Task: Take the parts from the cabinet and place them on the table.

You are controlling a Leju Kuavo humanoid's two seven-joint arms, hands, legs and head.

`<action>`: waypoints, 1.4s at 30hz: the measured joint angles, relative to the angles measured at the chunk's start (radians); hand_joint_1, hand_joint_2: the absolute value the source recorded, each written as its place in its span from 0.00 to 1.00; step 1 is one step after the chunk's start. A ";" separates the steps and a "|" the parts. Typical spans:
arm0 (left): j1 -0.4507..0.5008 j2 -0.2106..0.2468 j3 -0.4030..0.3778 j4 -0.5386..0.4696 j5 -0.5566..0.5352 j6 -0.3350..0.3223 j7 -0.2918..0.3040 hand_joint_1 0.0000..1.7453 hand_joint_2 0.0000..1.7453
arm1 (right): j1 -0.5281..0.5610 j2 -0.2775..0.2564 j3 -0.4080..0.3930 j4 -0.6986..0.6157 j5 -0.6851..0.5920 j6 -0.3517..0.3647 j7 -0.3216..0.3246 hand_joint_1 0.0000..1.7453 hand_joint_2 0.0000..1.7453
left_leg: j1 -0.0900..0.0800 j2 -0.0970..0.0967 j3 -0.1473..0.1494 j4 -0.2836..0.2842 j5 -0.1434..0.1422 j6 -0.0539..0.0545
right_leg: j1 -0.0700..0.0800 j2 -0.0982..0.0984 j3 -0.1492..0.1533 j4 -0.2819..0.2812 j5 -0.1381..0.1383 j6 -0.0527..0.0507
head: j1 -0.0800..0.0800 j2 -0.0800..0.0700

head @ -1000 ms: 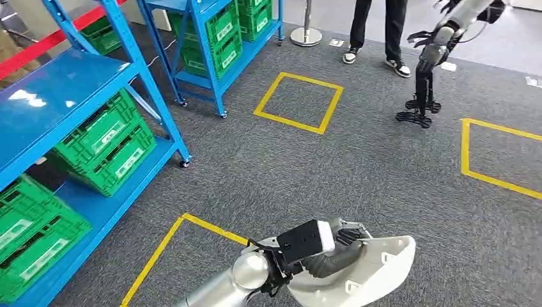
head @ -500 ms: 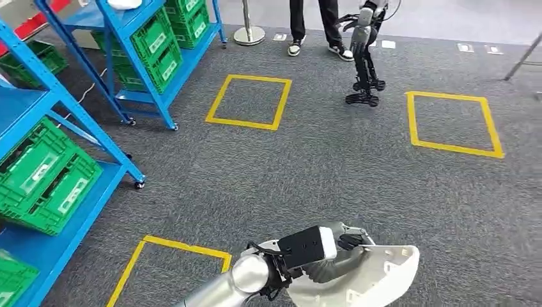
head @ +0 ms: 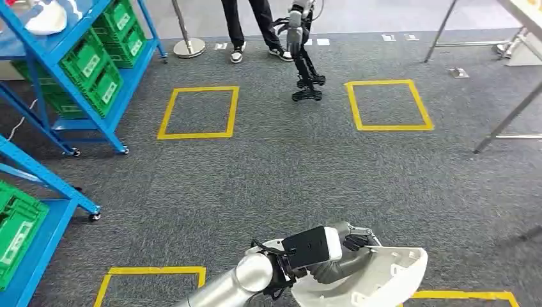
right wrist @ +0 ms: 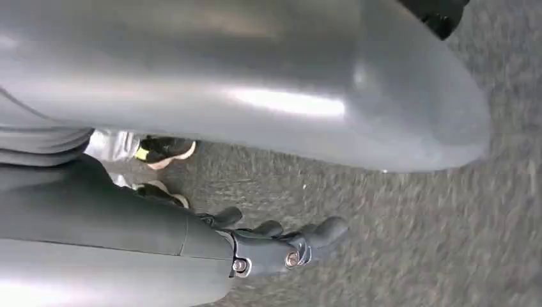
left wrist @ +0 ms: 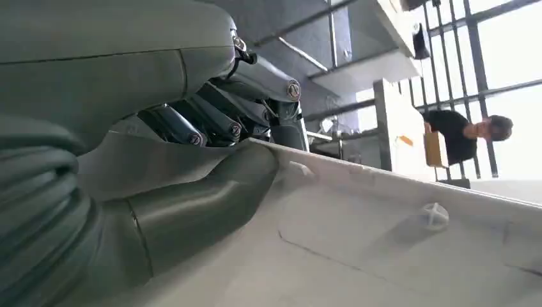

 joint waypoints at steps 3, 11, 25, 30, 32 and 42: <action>0.000 0.000 -0.004 0.002 0.001 -0.004 -0.003 1.00 1.00 | 0.004 -0.002 -0.001 0.000 0.000 -0.001 -0.003 0.00 0.00 | 0.029 0.045 -0.034 0.078 -0.042 -0.049 | -0.027 -0.076 0.103 -0.185 0.078 0.051 | 0.004 0.000; -0.001 0.001 -0.008 0.002 0.005 -0.006 -0.015 1.00 1.00 | 0.004 -0.007 -0.004 0.000 0.008 -0.004 -0.009 0.00 0.00 | 0.040 -0.042 -0.079 0.237 -0.184 -0.082 | -0.008 -0.020 0.079 -0.170 0.093 -0.051 | -0.008 0.000; -0.001 -0.003 -0.017 0.002 0.018 -0.034 -0.014 1.00 1.00 | 0.012 -0.019 -0.017 0.000 0.004 -0.020 -0.020 0.00 0.00 | 0.022 -0.109 -0.032 0.084 -0.046 -0.038 | 0.011 0.080 0.052 -0.172 0.103 -0.027 | -0.007 0.000; 0.000 -0.001 -0.017 0.005 0.019 -0.034 -0.014 1.00 1.00 | 0.009 -0.026 -0.020 0.000 0.013 -0.020 -0.017 0.00 0.00 | 0.019 -0.016 -0.060 0.092 -0.036 -0.029 | 0.017 -0.003 -0.043 0.092 -0.030 -0.011 | 0.003 0.000; 0.000 -0.001 -0.017 0.004 0.019 -0.030 -0.016 1.00 1.00 | 0.009 -0.031 -0.020 0.000 0.018 -0.020 -0.014 0.00 0.00 | 0.019 0.013 -0.062 0.096 -0.038 -0.030 | 0.017 -0.019 0.052 -0.043 0.030 -0.011 | 0.005 0.000; 0.006 0.003 -0.016 -0.022 0.014 -0.022 -0.019 1.00 1.00 | -0.002 -0.048 -0.021 -0.001 0.034 -0.019 0.001 0.00 0.00 | 0.030 -0.056 -0.124 0.254 -0.142 -0.078 | 0.018 -0.017 0.146 -0.237 0.090 -0.079 | 0.002 0.000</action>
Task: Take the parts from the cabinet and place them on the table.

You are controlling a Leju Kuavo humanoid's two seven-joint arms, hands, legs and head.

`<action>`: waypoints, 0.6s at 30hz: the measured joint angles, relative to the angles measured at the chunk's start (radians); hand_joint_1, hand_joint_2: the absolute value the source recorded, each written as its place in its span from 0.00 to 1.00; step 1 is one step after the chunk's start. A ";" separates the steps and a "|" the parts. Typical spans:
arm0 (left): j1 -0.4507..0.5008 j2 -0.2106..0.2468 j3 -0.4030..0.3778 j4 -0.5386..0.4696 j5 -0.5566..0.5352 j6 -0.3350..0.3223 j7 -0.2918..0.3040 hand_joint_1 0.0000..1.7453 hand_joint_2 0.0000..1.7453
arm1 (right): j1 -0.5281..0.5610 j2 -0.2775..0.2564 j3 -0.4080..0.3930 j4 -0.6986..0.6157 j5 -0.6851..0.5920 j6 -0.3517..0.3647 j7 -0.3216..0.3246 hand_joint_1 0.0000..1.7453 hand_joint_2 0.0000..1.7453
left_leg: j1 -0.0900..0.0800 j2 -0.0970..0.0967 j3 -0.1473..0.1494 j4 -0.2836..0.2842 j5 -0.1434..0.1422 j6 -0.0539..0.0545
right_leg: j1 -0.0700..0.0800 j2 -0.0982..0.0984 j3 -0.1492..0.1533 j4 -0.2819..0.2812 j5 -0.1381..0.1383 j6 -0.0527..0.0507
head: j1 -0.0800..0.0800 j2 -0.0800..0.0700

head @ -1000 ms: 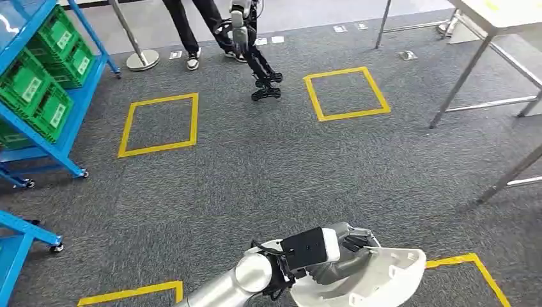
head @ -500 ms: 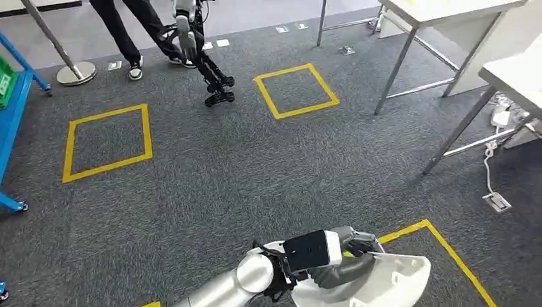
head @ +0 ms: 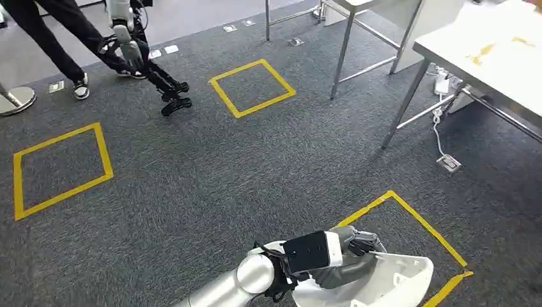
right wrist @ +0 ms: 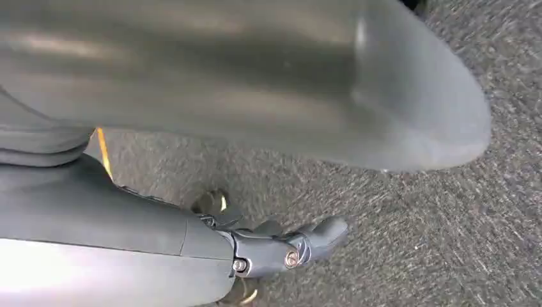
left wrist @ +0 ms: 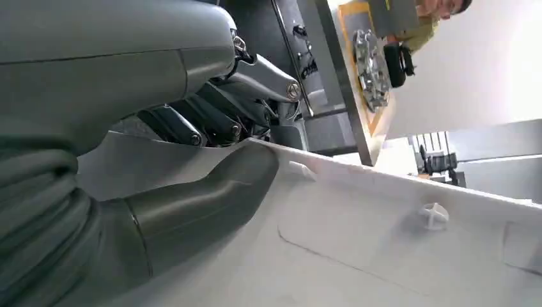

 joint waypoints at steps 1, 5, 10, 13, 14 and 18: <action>0.005 0.003 0.000 0.000 0.000 0.002 0.000 1.00 1.00 | -0.002 0.000 0.000 0.000 0.001 0.001 0.000 0.00 0.00 | 0.005 -0.003 -0.035 0.084 -0.036 -0.005 | 0.000 0.014 -0.001 0.001 0.001 0.000 | 0.000 0.000; 0.022 0.008 0.000 -0.002 -0.001 0.006 0.001 1.00 1.00 | -0.003 -0.002 0.000 0.000 0.010 0.001 0.005 0.00 0.00 | 0.022 -0.007 -0.007 0.048 0.025 -0.017 | -0.008 0.070 -0.005 0.008 0.005 0.011 | 0.000 0.000; 0.028 0.011 0.000 -0.010 -0.012 0.005 0.016 1.00 1.00 | -0.010 -0.002 0.000 0.000 0.022 -0.002 0.001 0.00 0.00 | 0.031 -0.104 0.079 -0.134 0.076 -0.019 | -0.022 0.134 -0.032 0.015 0.021 0.057 | 0.002 0.000; 0.028 0.010 -0.003 -0.009 -0.013 -0.011 0.025 1.00 1.00 | -0.003 -0.002 0.000 0.000 0.026 -0.015 -0.003 0.00 0.00 | 0.030 -0.054 0.076 -0.146 0.093 0.010 | -0.025 0.107 -0.044 0.020 0.024 0.075 | 0.005 0.000; 0.029 0.010 -0.004 -0.008 -0.013 -0.015 0.025 1.00 1.00 | -0.004 -0.001 0.000 0.000 0.028 -0.018 -0.004 0.00 0.00 | 0.027 -0.041 0.074 -0.149 0.098 0.018 | -0.017 0.052 -0.063 0.064 -0.013 0.073 | 0.016 0.000; 0.029 0.011 -0.018 0.005 -0.010 -0.021 0.028 1.00 1.00 | -0.008 0.000 0.000 0.000 0.029 -0.024 -0.003 0.00 0.00 | 0.009 0.033 0.053 -0.145 0.106 0.029 | -0.008 0.012 -0.170 0.335 -0.142 0.068 | 0.022 0.000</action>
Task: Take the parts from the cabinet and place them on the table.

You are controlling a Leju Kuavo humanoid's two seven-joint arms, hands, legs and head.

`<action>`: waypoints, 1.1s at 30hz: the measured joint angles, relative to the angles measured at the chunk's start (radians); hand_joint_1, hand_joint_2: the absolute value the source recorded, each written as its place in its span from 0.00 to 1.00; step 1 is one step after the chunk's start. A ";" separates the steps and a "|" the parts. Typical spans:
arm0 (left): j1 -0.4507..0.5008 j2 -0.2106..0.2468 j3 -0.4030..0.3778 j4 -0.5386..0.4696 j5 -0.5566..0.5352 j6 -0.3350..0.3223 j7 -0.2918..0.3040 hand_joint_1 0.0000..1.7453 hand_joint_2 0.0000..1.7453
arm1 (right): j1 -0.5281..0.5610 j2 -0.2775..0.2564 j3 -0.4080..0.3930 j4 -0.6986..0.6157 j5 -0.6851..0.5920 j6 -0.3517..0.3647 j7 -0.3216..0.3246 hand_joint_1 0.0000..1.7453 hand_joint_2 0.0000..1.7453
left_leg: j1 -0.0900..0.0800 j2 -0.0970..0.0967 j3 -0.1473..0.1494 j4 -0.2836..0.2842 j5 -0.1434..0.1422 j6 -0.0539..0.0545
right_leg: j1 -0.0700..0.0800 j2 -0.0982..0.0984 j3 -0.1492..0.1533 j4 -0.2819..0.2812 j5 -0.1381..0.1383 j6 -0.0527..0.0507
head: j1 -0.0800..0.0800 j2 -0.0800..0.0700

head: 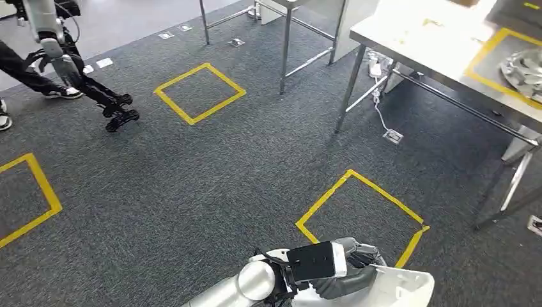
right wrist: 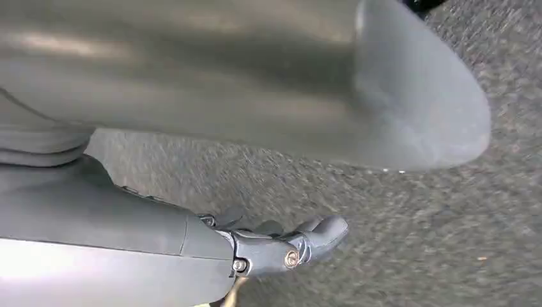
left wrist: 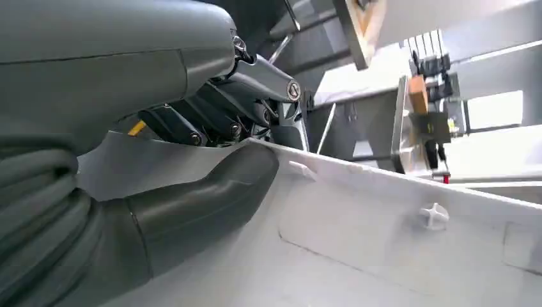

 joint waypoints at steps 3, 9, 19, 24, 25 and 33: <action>-0.006 0.000 -0.016 0.011 0.024 -0.001 0.000 1.00 1.00 | 0.006 0.000 0.000 0.000 0.003 -0.002 0.005 0.00 0.00 | -0.006 0.042 -0.006 0.006 0.000 0.000 | 0.011 -0.014 0.132 -0.188 0.081 -0.016 | 0.000 0.000; -0.014 -0.002 -0.033 0.047 0.048 0.038 -0.016 1.00 1.00 | 0.003 -0.001 0.000 0.000 0.024 0.006 0.018 0.00 0.00 | -0.011 0.100 0.000 -0.005 0.010 -0.022 | 0.034 -0.048 0.193 -0.326 0.110 -0.061 | 0.003 0.000; -0.020 0.000 -0.035 0.100 0.096 0.047 -0.055 1.00 1.00 | 0.012 0.006 0.016 0.000 0.055 0.012 0.030 0.00 0.00 | 0.019 -0.068 0.009 0.068 -0.028 -0.060 | 0.001 0.082 0.163 -0.316 0.143 -0.055 | 0.000 0.000; -0.032 -0.005 -0.066 0.116 0.144 0.029 -0.058 1.00 1.00 | 0.027 0.005 0.014 0.000 0.024 -0.007 0.000 0.00 0.00 | 0.013 -0.096 0.026 0.019 -0.032 -0.029 | -0.006 0.134 0.135 -0.317 0.162 -0.013 | 0.000 0.000; -0.037 -0.006 -0.072 0.119 0.144 0.027 -0.058 1.00 1.00 | 0.034 0.002 0.012 0.000 0.022 -0.012 0.000 0.00 0.00 | 0.020 -0.079 0.024 0.012 -0.024 -0.018 | -0.007 0.123 0.133 -0.311 0.161 -0.011 | 0.000 0.000; -0.053 -0.010 -0.089 0.153 0.145 0.039 -0.050 1.00 1.00 | 0.042 0.013 0.007 0.000 0.059 -0.022 0.002 0.00 0.00 | 0.006 0.017 0.011 0.009 -0.029 -0.006 | 0.006 -0.003 0.078 -0.116 0.067 -0.014 | 0.016 0.000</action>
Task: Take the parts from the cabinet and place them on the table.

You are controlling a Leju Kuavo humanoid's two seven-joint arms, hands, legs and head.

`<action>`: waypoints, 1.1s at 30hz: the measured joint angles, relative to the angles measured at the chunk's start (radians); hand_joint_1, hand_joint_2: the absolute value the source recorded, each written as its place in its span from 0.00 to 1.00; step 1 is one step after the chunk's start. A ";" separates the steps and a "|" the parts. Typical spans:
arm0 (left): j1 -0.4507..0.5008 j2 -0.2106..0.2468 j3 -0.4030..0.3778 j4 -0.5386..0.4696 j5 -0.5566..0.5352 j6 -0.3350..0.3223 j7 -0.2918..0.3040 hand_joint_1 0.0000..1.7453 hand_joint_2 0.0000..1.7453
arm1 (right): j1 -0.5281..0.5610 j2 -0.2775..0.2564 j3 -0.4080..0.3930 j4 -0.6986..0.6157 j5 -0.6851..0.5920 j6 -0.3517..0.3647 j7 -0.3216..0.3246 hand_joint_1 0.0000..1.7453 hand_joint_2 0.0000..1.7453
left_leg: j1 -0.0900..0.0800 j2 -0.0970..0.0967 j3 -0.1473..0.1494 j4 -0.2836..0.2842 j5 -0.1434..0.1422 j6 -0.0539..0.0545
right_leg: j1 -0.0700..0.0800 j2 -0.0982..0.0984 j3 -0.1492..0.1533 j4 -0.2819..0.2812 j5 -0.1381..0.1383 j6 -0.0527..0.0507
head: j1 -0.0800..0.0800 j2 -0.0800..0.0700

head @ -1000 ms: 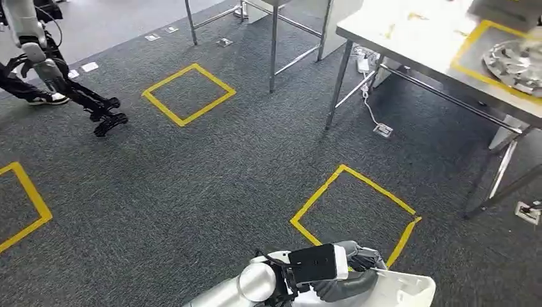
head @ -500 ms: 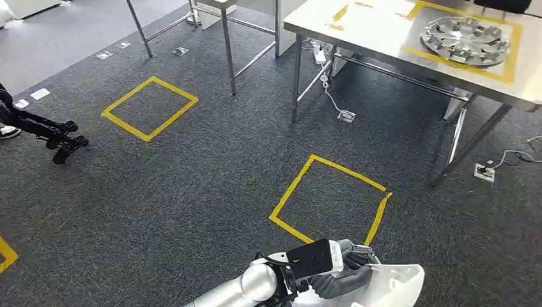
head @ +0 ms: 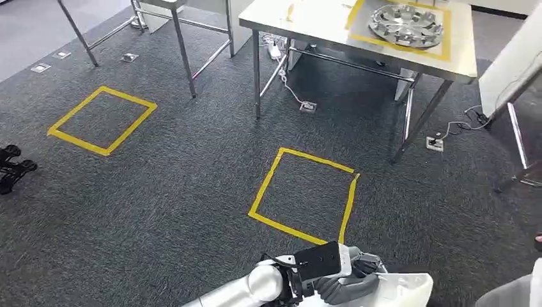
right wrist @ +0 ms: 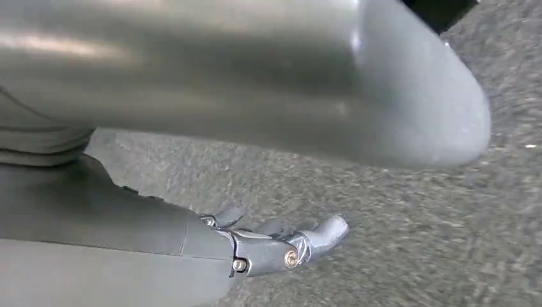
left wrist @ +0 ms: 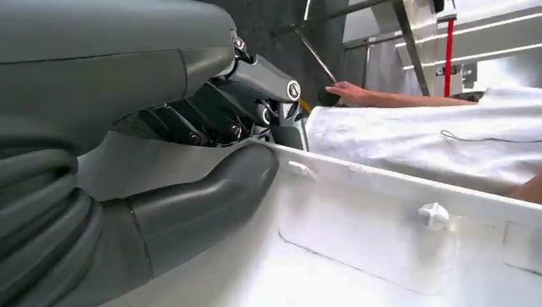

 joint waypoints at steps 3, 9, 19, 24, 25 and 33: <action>-0.014 -0.007 -0.003 0.004 0.000 0.004 -0.003 1.00 1.00 | -0.001 -0.003 0.000 0.000 0.002 0.013 -0.009 0.00 0.00 | -0.007 0.014 0.008 0.000 -0.006 -0.010 | 0.016 -0.039 0.122 -0.196 0.013 -0.024 | 0.000 0.000; -0.044 -0.033 -0.018 0.013 0.002 0.003 -0.003 1.00 1.00 | 0.003 -0.006 0.000 0.000 0.001 0.014 -0.008 0.00 0.00 | 0.000 -0.034 0.003 0.055 -0.025 -0.045 | 0.006 -0.020 0.176 -0.227 0.004 -0.062 | -0.004 0.000; -0.045 -0.033 -0.044 0.031 0.020 -0.011 0.007 1.00 1.00 | -0.024 -0.008 0.000 0.000 -0.001 0.012 0.022 0.00 0.00 | 0.005 -0.063 -0.148 0.018 0.147 -0.043 | 0.000 0.037 0.312 -0.237 -0.135 -0.029 | -0.022 0.000; -0.051 -0.041 -0.053 0.029 0.032 -0.011 0.008 1.00 1.00 | -0.038 -0.008 0.000 0.000 0.007 0.014 0.024 0.00 0.00 | 0.006 -0.062 -0.079 -0.006 0.085 -0.002 | -0.002 0.014 0.221 -0.036 -0.022 -0.012 | -0.004 0.000; -0.051 -0.039 -0.055 0.030 0.032 -0.011 0.009 1.00 1.00 | -0.039 -0.008 0.000 0.000 0.008 0.015 0.026 0.00 0.00 | 0.005 -0.061 -0.055 -0.018 0.073 0.001 | 0.000 0.008 0.160 0.040 -0.025 -0.015 | -0.003 0.001; -0.052 -0.038 -0.071 0.035 0.034 -0.010 0.011 1.00 1.00 | -0.035 -0.012 0.000 0.000 0.018 0.015 0.040 0.00 0.00 | 0.001 -0.064 0.189 -0.097 -0.058 0.001 | 0.025 -0.003 -0.013 -0.200 0.104 -0.055 | 0.001 0.001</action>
